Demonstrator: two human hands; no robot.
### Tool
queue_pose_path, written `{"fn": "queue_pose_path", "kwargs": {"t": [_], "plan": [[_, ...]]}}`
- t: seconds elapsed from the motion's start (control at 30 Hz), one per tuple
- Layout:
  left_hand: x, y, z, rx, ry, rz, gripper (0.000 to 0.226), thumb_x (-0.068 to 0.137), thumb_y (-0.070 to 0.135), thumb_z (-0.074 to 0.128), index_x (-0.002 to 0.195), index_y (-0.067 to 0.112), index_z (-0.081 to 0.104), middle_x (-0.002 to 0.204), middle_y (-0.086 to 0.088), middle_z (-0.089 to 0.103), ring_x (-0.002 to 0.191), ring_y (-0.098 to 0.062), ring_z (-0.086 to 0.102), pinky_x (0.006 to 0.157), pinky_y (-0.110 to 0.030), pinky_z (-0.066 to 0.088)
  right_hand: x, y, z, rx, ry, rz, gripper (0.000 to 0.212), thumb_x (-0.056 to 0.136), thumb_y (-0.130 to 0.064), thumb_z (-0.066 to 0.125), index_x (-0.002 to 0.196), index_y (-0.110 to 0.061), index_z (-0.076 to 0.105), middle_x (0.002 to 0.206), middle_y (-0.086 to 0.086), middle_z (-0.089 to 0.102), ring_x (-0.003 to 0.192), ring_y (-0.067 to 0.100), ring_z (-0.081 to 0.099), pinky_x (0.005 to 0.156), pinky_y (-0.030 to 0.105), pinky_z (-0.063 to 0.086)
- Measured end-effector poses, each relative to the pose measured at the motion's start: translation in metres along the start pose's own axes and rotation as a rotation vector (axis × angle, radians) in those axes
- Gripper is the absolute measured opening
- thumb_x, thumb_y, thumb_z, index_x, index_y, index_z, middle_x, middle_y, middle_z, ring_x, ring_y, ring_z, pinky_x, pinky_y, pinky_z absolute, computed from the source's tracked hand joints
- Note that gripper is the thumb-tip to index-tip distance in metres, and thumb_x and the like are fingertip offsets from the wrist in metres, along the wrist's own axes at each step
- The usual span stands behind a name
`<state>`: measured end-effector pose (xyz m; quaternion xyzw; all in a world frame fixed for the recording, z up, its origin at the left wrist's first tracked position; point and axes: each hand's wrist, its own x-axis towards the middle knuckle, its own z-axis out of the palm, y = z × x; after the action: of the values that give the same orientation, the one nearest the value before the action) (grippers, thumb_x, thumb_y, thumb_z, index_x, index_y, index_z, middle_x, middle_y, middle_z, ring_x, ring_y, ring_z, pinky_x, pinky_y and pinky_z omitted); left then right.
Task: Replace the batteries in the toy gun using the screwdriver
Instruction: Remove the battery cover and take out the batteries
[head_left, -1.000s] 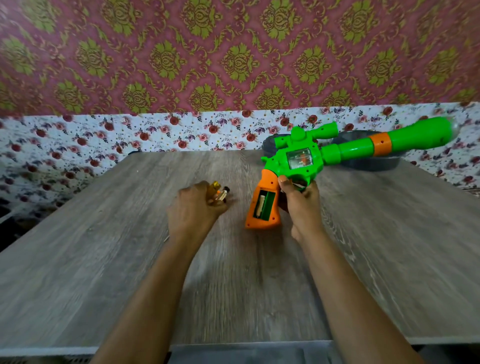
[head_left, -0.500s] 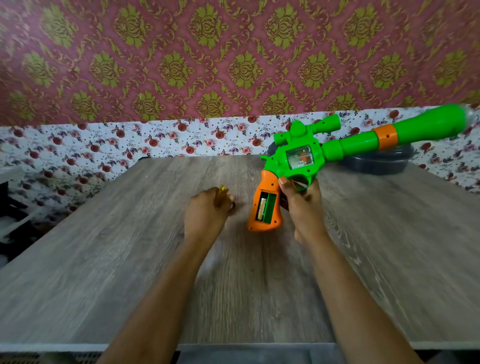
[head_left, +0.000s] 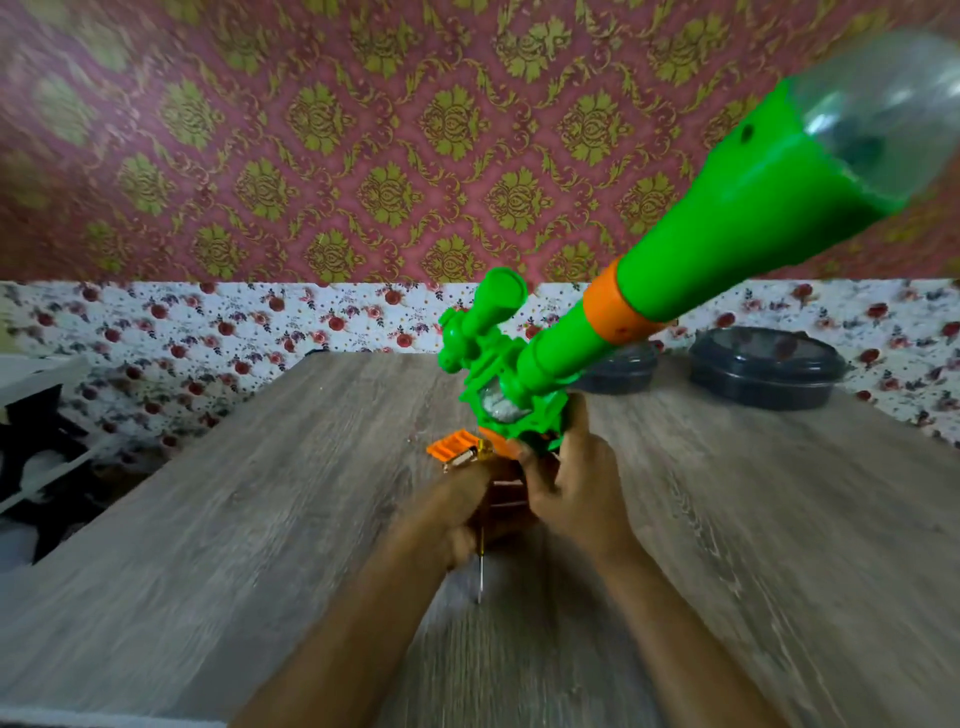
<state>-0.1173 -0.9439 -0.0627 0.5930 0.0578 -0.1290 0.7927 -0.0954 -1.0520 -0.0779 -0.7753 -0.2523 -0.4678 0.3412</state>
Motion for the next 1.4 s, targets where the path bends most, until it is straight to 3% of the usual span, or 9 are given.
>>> {"fn": "queue_pose_path", "kwargs": {"t": [0.27, 0.4, 0.5, 0.57, 0.67, 0.77, 0.87, 1.07, 1.4], "plan": [[0.011, 0.000, -0.010, -0.142, -0.024, -0.094, 0.028, 0.091, -0.008, 0.033, 0.094, 0.002, 0.059, 0.063, -0.015, 0.069, 0.051, -0.020, 0.068, 0.048, -0.026, 0.057, 0.003, 0.002, -0.007, -0.075, 0.015, 0.029, 0.037, 0.079, -0.035, 0.048, 0.105, -0.010, 0.040, 0.062, 0.009, 0.066, 0.052, 0.029, 0.062, 0.043, 0.030, 0.035], [0.017, -0.005, -0.008, -0.022, 0.079, 0.017, 0.023, 0.091, -0.012, 0.041, 0.085, 0.000, 0.059, 0.072, -0.014, 0.068, 0.052, -0.015, 0.068, 0.049, -0.021, 0.055, 0.000, 0.013, -0.006, -0.042, 0.028, 0.150, 0.062, 0.079, -0.038, 0.048, 0.121, 0.007, 0.045, 0.073, 0.021, 0.067, 0.061, 0.038, 0.063, 0.048, 0.033, 0.045], [0.024, -0.008, -0.014, 0.347, 0.284, 0.314, 0.023, 0.088, -0.011, 0.048, 0.079, 0.003, 0.064, 0.080, -0.012, 0.069, 0.067, -0.011, 0.070, 0.067, -0.022, 0.055, 0.002, 0.018, -0.010, 0.060, 0.068, 0.306, 0.061, 0.078, -0.029, 0.058, 0.126, 0.005, 0.040, 0.087, 0.024, 0.067, 0.076, 0.038, 0.065, 0.061, 0.039, 0.049], [0.024, -0.006, -0.019, 0.768, 0.444, 0.498, 0.017, 0.087, -0.002, 0.055, 0.090, 0.005, 0.070, 0.092, -0.005, 0.070, 0.084, -0.013, 0.066, 0.072, -0.012, 0.046, 0.004, 0.020, -0.014, 0.161, 0.095, 0.419, 0.059, 0.080, -0.021, 0.063, 0.129, 0.001, 0.039, 0.100, 0.018, 0.065, 0.086, 0.026, 0.063, 0.070, 0.030, 0.047], [0.025, -0.006, -0.025, 1.148, 0.520, 0.639, 0.015, 0.090, 0.013, 0.057, 0.099, 0.008, 0.068, 0.105, -0.009, 0.066, 0.094, -0.025, 0.063, 0.073, -0.023, 0.042, 0.007, 0.024, -0.013, 0.345, 0.060, 0.610, 0.051, 0.081, -0.008, 0.066, 0.126, -0.003, 0.042, 0.106, 0.008, 0.061, 0.093, 0.016, 0.058, 0.075, 0.012, 0.041], [0.028, -0.009, -0.025, 1.326, 0.542, 0.685, 0.021, 0.093, 0.029, 0.052, 0.098, 0.013, 0.066, 0.100, -0.009, 0.068, 0.092, -0.029, 0.063, 0.070, -0.034, 0.046, 0.005, 0.035, -0.005, 0.500, 0.030, 0.754, 0.041, 0.079, -0.013, 0.069, 0.115, -0.010, 0.049, 0.104, 0.012, 0.063, 0.092, 0.022, 0.061, 0.090, 0.034, 0.049], [0.034, -0.013, -0.027, 1.352, 0.556, 0.625, 0.018, 0.092, 0.028, 0.052, 0.098, 0.015, 0.065, 0.100, -0.009, 0.068, 0.096, -0.031, 0.063, 0.072, -0.036, 0.048, 0.001, 0.038, 0.001, 0.665, -0.014, 0.894, 0.044, 0.074, -0.022, 0.071, 0.113, -0.014, 0.051, 0.108, 0.015, 0.065, 0.097, 0.030, 0.064, 0.089, 0.052, 0.051], [0.042, -0.019, -0.033, 1.392, 0.527, 0.561, 0.015, 0.088, 0.024, 0.054, 0.096, 0.016, 0.065, 0.102, -0.006, 0.066, 0.096, -0.028, 0.063, 0.073, -0.035, 0.048, -0.004, 0.043, 0.000, 0.833, -0.080, 0.956, 0.029, 0.085, -0.006, 0.059, 0.113, -0.010, 0.052, 0.085, 0.003, 0.063, 0.059, 0.001, 0.064, 0.049, 0.017, 0.052], [0.027, 0.015, -0.063, 0.843, 0.731, 1.001, 0.038, 0.090, 0.029, 0.036, 0.120, 0.016, 0.054, 0.104, -0.005, 0.045, 0.092, -0.025, 0.051, 0.076, -0.038, 0.044, -0.002, 0.042, 0.008, 0.889, -0.092, 1.032, 0.027, 0.085, -0.011, 0.062, 0.111, -0.012, 0.054, 0.089, 0.004, 0.064, 0.069, 0.008, 0.065, 0.049, 0.017, 0.050]]}}
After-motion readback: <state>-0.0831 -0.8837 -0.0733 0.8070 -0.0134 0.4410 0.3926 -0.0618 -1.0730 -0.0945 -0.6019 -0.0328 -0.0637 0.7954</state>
